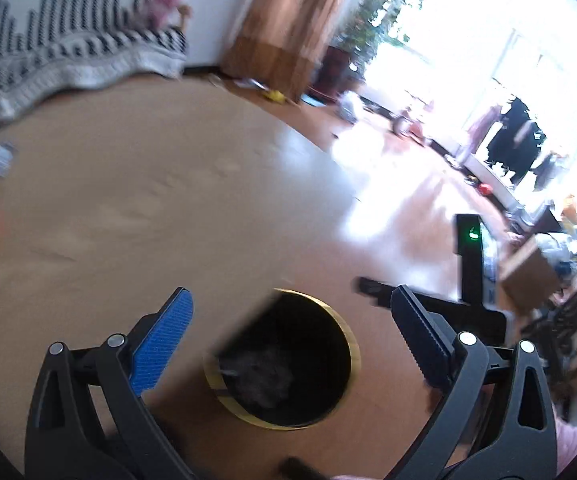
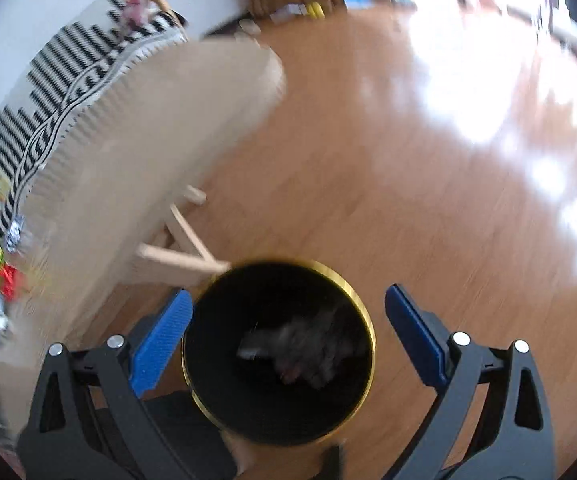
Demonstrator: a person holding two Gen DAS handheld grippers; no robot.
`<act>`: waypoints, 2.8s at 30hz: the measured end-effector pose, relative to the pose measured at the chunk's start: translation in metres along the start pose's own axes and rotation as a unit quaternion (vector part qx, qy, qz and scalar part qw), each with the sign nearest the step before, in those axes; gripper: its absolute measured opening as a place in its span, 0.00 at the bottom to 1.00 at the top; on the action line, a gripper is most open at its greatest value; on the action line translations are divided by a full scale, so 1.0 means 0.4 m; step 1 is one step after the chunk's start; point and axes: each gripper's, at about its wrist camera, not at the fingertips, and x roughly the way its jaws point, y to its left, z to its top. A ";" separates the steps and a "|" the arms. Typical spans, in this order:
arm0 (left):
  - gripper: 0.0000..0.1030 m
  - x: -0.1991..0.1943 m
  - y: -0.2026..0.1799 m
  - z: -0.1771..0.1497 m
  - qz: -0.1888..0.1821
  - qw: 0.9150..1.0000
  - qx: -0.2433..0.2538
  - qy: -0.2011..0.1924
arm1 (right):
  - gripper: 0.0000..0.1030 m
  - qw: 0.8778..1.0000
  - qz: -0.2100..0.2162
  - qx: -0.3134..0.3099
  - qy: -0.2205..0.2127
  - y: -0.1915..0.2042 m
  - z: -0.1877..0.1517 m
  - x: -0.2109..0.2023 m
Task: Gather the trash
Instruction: 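Grasp the white tissue with the left tool while the right tool grasps the yellow-green snack bag, then carry the tissue and snack bag to the bin and open both tools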
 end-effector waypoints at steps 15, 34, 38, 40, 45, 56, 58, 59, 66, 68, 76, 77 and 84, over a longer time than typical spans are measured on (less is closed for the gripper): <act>0.94 -0.332 0.897 -0.109 0.219 0.930 -0.294 0.027 | 0.93 0.958 0.168 -0.217 -0.083 0.705 0.006 -0.064; 0.43 -0.204 0.987 -0.025 0.250 0.940 -0.231 0.035 | 0.45 0.935 0.234 -0.266 0.033 1.257 -0.006 0.206; 0.15 -0.229 0.975 -0.038 0.229 0.943 -0.239 0.015 | 0.29 0.931 0.237 -0.278 0.005 1.241 -0.023 0.178; 0.15 -0.247 0.960 -0.044 0.236 0.943 -0.234 0.004 | 0.27 0.931 0.246 -0.271 -0.005 1.212 -0.026 0.162; 0.15 -0.295 0.917 -0.049 0.274 0.938 -0.213 -0.027 | 0.26 0.934 0.269 -0.234 -0.038 1.125 -0.007 0.104; 0.15 -0.309 0.912 -0.044 0.296 0.934 -0.200 -0.032 | 0.26 0.941 0.263 -0.205 -0.057 1.058 0.015 0.095; 0.15 -0.312 0.912 -0.048 0.296 0.934 -0.197 -0.031 | 0.26 0.940 0.263 -0.209 -0.057 1.062 0.015 0.096; 0.15 -0.313 0.912 -0.050 0.296 0.934 -0.196 -0.031 | 0.26 0.939 0.264 -0.213 -0.059 1.064 0.014 0.093; 0.15 -0.296 0.904 -0.043 0.296 0.935 -0.193 -0.023 | 0.26 0.934 0.273 -0.223 -0.056 1.074 0.016 0.096; 0.15 -0.291 0.898 -0.041 0.296 0.936 -0.190 -0.021 | 0.26 0.934 0.278 -0.219 -0.051 1.070 0.020 0.100; 0.15 -0.284 0.885 -0.042 0.292 0.938 -0.187 -0.017 | 0.26 0.938 0.280 -0.200 -0.045 1.054 0.030 0.108; 0.15 -0.285 0.885 -0.043 0.292 0.938 -0.188 -0.017 | 0.26 0.939 0.281 -0.196 -0.043 1.052 0.031 0.110; 0.15 -0.288 0.888 -0.039 0.287 0.938 -0.193 -0.021 | 0.26 0.939 0.290 -0.181 -0.027 1.050 0.032 0.123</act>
